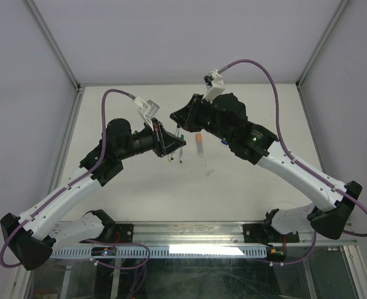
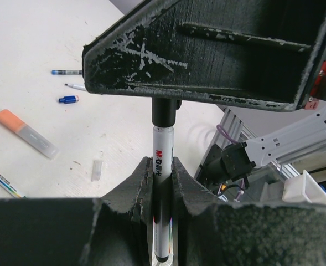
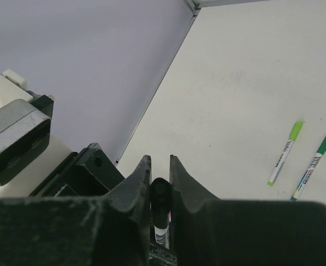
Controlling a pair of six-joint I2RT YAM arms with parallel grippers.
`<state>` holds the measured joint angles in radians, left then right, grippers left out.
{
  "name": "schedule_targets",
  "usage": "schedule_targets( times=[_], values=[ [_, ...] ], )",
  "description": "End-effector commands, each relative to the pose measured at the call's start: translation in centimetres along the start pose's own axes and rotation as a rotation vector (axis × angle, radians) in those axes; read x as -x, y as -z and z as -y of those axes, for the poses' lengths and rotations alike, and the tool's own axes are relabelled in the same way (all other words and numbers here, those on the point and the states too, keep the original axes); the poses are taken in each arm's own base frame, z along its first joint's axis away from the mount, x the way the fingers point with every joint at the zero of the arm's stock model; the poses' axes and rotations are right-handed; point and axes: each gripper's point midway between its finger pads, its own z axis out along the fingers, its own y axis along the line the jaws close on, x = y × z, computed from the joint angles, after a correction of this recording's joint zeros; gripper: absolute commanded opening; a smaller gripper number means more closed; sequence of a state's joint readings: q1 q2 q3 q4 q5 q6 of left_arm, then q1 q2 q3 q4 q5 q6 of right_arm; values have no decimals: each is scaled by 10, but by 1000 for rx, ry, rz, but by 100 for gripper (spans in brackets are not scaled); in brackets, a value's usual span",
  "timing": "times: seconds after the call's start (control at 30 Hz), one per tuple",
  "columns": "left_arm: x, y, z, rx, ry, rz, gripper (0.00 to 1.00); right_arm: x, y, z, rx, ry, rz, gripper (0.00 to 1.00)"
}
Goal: Insert the pens into the pen caps
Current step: Press the pen cap onto the pen.
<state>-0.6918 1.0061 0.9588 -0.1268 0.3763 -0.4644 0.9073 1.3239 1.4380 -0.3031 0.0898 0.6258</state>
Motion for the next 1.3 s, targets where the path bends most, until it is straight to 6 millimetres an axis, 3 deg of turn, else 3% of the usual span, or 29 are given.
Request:
schedule_targets(
  times=[0.0,0.07,0.2,0.43,0.57,0.7,0.87,1.27],
  values=[
    [17,5,12,-47,-22,69,0,14,6,-12,48,-3,42,9],
    [21,6,11,-33,-20,82,0,11,5,-11,52,1,31,0],
    [30,6,5,13,-32,112,0,-7,7,-15,90,8,-23,0],
    [66,9,27,-35,-85,190,0,-54,13,-18,74,56,-124,0],
    [92,13,39,-47,-118,257,0,-91,15,-25,87,75,-213,0],
    [119,24,61,-97,-121,338,0,-120,21,-14,53,106,-269,0],
    [144,35,83,-152,-133,401,0,-146,36,-10,33,151,-329,0],
    [169,47,96,-154,-153,469,0,-228,76,7,-48,120,-450,0]
  ],
)
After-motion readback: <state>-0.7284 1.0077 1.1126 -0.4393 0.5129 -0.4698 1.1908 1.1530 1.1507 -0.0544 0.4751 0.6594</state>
